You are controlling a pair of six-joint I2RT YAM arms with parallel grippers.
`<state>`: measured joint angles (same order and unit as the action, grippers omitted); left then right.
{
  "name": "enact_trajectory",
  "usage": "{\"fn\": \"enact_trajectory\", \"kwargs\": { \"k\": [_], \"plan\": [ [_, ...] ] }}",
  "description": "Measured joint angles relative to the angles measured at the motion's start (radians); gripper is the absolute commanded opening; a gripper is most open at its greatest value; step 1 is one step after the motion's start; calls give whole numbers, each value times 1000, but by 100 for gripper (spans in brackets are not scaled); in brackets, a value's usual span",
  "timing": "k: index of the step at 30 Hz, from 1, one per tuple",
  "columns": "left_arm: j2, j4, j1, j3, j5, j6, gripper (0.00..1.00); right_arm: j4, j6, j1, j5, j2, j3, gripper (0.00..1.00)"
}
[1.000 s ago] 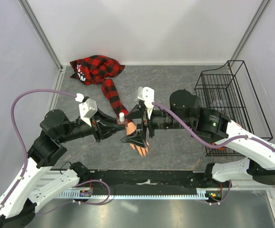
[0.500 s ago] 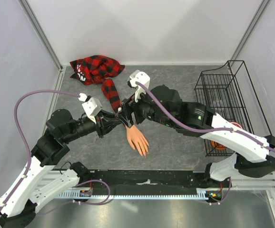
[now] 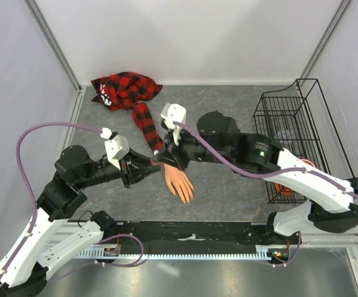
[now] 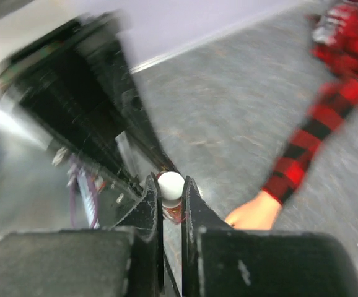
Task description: Paint the nails
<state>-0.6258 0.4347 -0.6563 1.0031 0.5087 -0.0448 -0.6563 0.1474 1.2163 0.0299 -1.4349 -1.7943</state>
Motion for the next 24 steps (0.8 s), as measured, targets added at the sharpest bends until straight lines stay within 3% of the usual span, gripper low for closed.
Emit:
{"fn": "enact_trajectory", "kwargs": {
  "k": [6, 10, 11, 16, 17, 20, 24],
  "plan": [
    [-56, 3, -10, 26, 409, -58, 2, 90, -207, -93, -590, 147, 185, 0],
    [-57, 14, -9, 34, 467, -71, 2, 132, -233, -129, -755, 134, 201, 0],
    [-52, 19, -9, 34, 464, -71, 2, 139, -234, -129, -762, 134, 206, 14],
    [-36, 30, -9, 42, 353, -70, 2, 172, -209, -124, -666, 146, 215, 27],
    [-37, 28, -9, 45, 317, -69, 2, 171, -190, -124, -618, 151, 215, 38],
    [-41, 20, -9, 46, 196, -65, 2, 149, -128, -121, -485, 154, 207, 60],
    [-49, 11, -6, 46, 51, -54, 2, 77, -49, -121, -338, 143, 169, 79]
  ]
}}
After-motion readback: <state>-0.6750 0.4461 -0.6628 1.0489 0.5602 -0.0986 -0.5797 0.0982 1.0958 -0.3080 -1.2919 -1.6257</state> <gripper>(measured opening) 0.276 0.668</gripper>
